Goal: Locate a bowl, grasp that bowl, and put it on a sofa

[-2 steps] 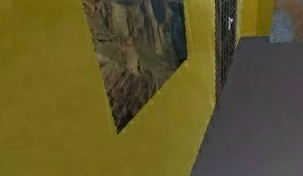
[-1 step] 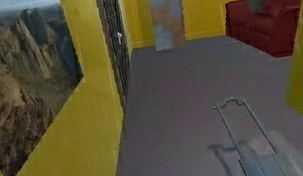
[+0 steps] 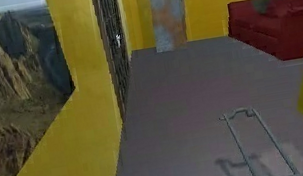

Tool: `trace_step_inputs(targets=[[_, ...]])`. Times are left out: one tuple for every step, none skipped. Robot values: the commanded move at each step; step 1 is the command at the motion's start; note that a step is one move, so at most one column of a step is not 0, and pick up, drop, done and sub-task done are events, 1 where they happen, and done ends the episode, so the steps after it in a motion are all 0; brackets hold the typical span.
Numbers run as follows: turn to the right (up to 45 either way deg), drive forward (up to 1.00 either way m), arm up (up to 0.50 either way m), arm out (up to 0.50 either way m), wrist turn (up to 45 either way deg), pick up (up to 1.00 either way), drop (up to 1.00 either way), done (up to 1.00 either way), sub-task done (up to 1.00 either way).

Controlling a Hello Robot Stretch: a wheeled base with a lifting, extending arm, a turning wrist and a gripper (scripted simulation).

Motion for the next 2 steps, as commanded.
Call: trace_step_inputs(targets=[[3.0,0.00,0.00,0.00,0.0,0.00,0.00,0.00,0.00],[0.0,1.00,0.00,0.00,0.0,0.00,0.00,0.00,0.00]])
